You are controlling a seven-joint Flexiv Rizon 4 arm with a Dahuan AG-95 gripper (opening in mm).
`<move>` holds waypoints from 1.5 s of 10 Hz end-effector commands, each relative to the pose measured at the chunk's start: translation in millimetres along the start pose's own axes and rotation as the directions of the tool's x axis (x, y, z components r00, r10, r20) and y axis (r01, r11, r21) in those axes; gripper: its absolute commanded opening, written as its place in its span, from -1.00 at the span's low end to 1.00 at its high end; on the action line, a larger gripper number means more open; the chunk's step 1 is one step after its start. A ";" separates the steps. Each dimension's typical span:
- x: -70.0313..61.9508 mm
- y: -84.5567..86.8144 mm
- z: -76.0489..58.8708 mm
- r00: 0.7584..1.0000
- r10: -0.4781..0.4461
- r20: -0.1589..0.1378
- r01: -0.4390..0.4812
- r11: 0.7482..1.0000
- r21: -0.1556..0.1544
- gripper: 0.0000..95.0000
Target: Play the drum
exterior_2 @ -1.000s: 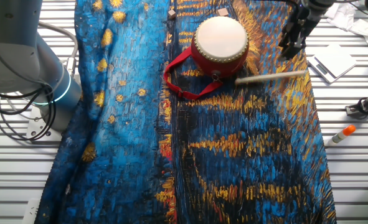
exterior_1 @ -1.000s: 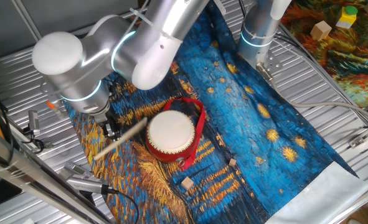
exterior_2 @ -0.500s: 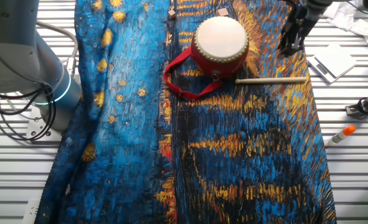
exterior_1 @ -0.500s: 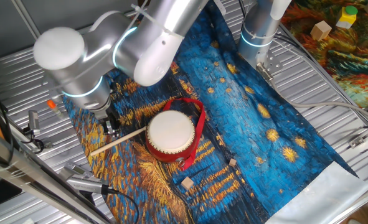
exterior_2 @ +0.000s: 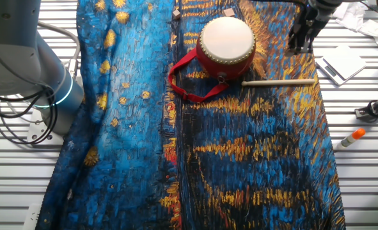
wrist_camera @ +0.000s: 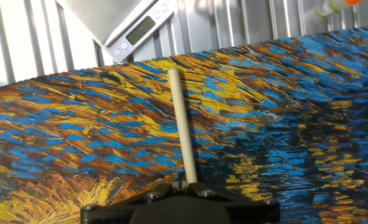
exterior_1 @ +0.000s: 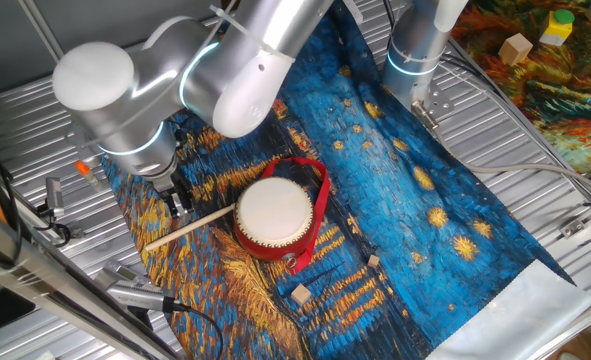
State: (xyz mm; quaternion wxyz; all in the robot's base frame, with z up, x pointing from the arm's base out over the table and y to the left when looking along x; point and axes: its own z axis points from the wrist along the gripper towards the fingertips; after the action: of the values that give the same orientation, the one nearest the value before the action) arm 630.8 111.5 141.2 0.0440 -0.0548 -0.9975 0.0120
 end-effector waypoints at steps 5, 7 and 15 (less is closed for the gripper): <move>0.6 -0.3 -0.3 1.000 -0.010 0.002 0.010 1.000 0.003 -1.00; 0.6 -0.3 -0.4 0.997 0.072 -0.004 -0.072 0.997 0.016 -1.00; 0.7 -0.5 -0.5 0.990 0.138 0.001 -0.138 0.990 0.009 -1.00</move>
State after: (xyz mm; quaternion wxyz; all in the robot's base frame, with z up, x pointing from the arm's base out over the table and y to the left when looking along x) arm 629.3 111.1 141.8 0.0422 -0.1221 -0.9914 0.0198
